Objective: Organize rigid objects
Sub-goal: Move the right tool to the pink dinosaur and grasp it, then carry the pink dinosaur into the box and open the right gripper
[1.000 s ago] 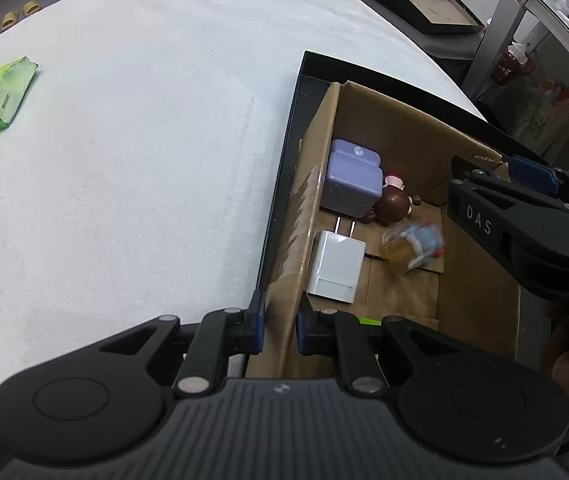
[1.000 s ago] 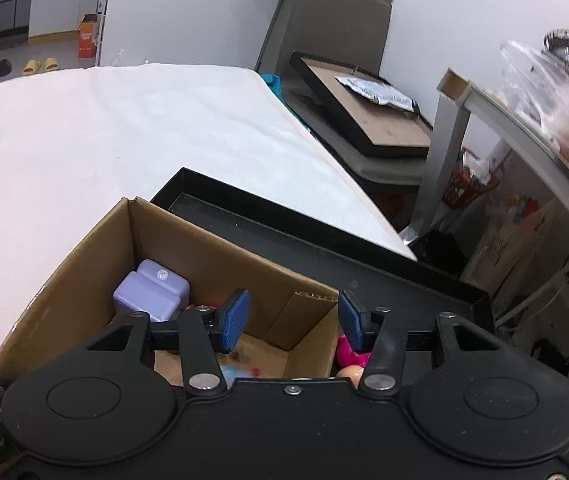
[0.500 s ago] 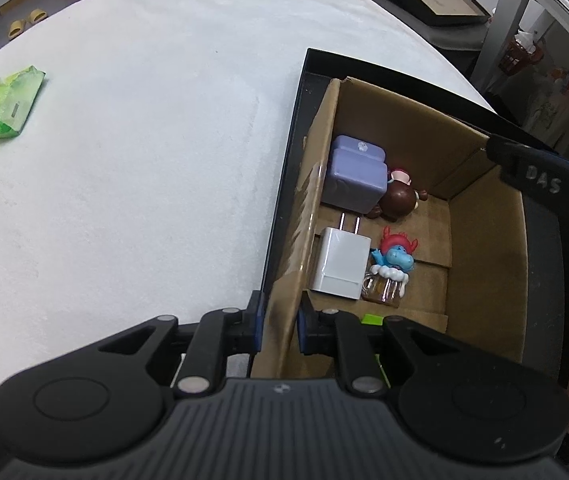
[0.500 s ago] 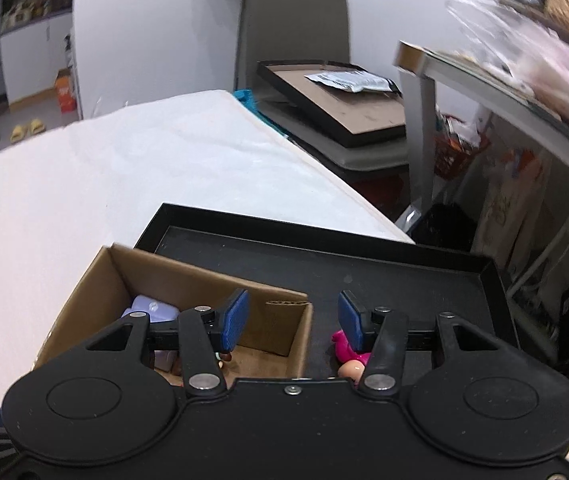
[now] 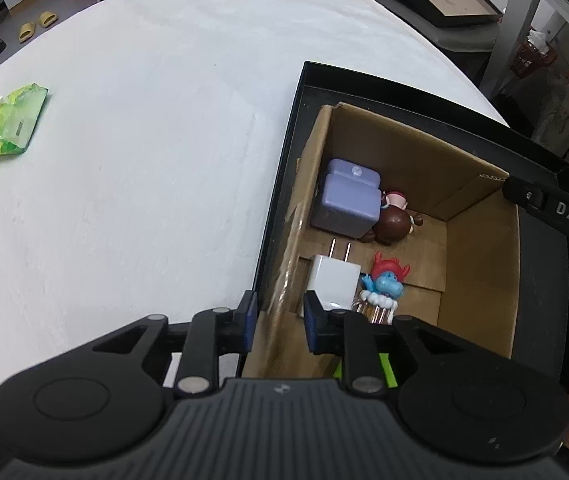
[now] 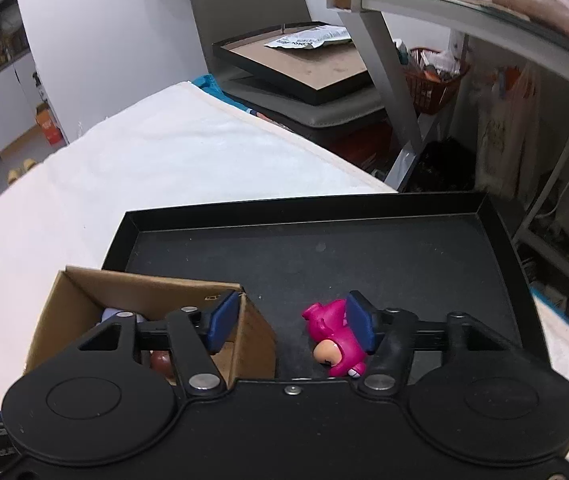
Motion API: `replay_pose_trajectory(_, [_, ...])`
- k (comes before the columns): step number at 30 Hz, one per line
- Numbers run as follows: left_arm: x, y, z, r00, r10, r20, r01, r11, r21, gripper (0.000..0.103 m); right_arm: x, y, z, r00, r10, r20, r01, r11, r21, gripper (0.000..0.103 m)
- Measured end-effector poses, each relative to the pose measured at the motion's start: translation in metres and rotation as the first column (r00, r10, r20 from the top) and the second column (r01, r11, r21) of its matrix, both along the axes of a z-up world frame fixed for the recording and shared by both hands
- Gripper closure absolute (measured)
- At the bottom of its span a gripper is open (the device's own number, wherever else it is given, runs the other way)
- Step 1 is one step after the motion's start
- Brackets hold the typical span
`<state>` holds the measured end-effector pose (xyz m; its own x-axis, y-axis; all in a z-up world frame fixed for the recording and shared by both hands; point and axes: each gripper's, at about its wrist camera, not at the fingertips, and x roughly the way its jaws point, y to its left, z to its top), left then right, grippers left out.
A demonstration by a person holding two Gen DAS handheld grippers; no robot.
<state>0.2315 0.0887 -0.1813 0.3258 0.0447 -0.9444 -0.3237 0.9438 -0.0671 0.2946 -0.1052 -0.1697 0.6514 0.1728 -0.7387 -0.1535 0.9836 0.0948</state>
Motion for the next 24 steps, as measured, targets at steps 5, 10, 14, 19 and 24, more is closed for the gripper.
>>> replay_pose_trajectory(5, [0.011, -0.004, 0.000, 1.000, 0.002, -0.012, -0.001, 1.000, 0.022, 0.076, 0.005, -0.015, -0.003, 0.999, -0.001, -0.037, 0.005, 0.994, 0.110, 0.044])
replay_pose_trajectory(10, [0.023, -0.008, -0.001, 1.000, 0.010, -0.019, -0.009, 0.999, 0.047, 0.075, 0.007, -0.037, 0.001, 0.999, -0.020, -0.032, 0.026, 0.976, 0.218, 0.043])
replay_pose_trajectory(14, [0.034, -0.010, -0.002, 0.999, 0.027, -0.020, -0.025, 0.998, 0.066, 0.074, 0.016, -0.052, -0.009, 0.997, -0.054, -0.062, 0.066, 0.974, 0.215, 0.043])
replay_pose_trajectory(19, [0.048, -0.014, -0.004, 0.999, 0.047, -0.027, -0.044, 0.995, 0.091, 0.073, 0.026, -0.058, -0.033, 0.989, -0.052, -0.135, 0.080, 0.974, 0.210, 0.044])
replay_pose_trajectory(24, [0.060, -0.019, -0.005, 0.998, 0.050, -0.033, -0.046, 0.992, 0.120, 0.069, 0.033, -0.054, -0.053, 0.982, -0.030, -0.185, 0.061, 0.984, 0.167, 0.044])
